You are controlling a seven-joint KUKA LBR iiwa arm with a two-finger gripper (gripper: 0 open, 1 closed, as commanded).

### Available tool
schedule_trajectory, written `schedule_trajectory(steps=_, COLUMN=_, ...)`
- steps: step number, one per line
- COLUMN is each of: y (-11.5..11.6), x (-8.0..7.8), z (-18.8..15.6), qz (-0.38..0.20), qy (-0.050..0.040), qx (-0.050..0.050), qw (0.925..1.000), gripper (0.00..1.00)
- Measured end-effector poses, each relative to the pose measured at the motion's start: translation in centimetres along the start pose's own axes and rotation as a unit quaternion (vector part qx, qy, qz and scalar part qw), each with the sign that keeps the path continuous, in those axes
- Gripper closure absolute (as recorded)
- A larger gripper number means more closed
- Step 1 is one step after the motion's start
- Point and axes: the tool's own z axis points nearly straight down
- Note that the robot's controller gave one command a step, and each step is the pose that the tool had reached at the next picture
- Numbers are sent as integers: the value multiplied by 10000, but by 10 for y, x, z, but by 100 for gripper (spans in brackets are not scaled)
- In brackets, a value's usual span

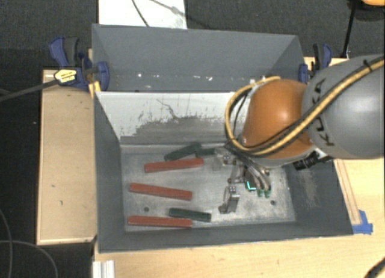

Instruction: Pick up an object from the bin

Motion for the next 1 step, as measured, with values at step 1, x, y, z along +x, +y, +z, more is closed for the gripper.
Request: schedule_trajectory(steps=1, y=0, x=-2, z=-4, qz=9, qy=-39, qx=-3, qw=10000, gripper=0)
